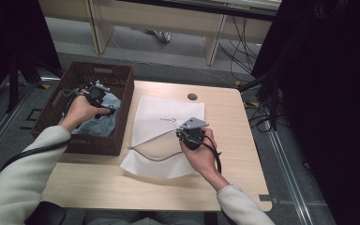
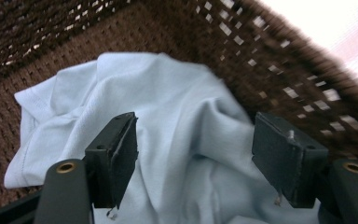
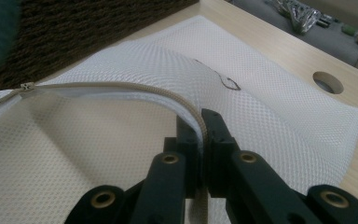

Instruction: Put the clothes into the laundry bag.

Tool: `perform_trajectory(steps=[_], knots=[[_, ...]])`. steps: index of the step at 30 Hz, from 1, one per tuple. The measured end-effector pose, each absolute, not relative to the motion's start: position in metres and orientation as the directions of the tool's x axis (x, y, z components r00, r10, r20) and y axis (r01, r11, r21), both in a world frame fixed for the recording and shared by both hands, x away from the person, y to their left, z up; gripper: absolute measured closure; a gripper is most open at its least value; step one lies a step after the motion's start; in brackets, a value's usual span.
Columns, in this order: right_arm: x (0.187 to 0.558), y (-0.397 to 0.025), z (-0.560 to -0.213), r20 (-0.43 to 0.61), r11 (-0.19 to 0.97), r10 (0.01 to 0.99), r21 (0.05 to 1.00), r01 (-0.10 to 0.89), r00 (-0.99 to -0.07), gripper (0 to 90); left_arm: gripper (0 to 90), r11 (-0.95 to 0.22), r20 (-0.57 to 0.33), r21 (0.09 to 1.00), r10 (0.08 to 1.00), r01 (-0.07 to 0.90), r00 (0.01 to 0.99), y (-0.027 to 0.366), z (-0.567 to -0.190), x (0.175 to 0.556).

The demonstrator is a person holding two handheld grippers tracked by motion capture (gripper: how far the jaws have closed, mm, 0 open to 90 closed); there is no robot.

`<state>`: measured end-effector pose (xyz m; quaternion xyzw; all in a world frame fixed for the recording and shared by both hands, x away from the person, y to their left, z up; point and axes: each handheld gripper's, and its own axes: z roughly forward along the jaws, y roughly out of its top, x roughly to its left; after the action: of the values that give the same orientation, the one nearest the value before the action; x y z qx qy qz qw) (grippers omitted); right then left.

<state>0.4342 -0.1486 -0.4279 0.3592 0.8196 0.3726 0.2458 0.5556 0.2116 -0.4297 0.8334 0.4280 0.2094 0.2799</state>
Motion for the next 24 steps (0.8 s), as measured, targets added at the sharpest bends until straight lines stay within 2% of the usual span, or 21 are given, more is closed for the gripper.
perform_trajectory(steps=[7,8,9,11,14,19,23,24], knots=[[0.434,-0.149,-0.427,-0.137,0.474,0.765,0.781,0.407,-0.629,87.1,31.0,-0.508,0.129,0.574,0.830,0.642,0.542,0.206,-0.447,0.564],[0.436,-0.151,-0.427,-0.165,0.496,0.748,0.782,0.377,-0.642,87.1,31.6,-0.530,0.133,0.527,0.824,0.664,0.551,0.206,-0.447,0.565],[0.434,-0.149,-0.428,-0.137,0.463,0.771,0.791,0.399,-0.622,87.2,32.6,-0.526,0.129,0.519,0.827,0.673,0.547,0.206,-0.449,0.566],[0.434,-0.149,-0.427,-0.132,0.470,0.768,0.781,0.412,-0.626,87.2,34.5,-0.526,0.119,0.499,0.829,0.689,0.546,0.204,-0.455,0.568],[0.435,-0.149,-0.429,-0.141,0.469,0.768,0.787,0.399,-0.625,87.2,41.9,-0.535,0.125,0.456,0.830,0.711,0.544,0.201,-0.460,0.571],[0.435,-0.149,-0.429,-0.141,0.473,0.766,0.786,0.400,-0.627,87.2,61.7,-0.544,0.126,0.394,0.830,0.741,0.543,0.198,-0.462,0.575],[0.435,-0.150,-0.428,-0.144,0.471,0.766,0.789,0.394,-0.627,87.2,79.5,-0.501,0.111,0.398,0.857,0.768,0.502,0.197,-0.462,0.576],[0.435,-0.150,-0.428,-0.143,0.474,0.764,0.787,0.396,-0.629,87.2,81.3,-0.501,0.111,0.398,0.857,0.768,0.502,0.197,-0.462,0.576]])
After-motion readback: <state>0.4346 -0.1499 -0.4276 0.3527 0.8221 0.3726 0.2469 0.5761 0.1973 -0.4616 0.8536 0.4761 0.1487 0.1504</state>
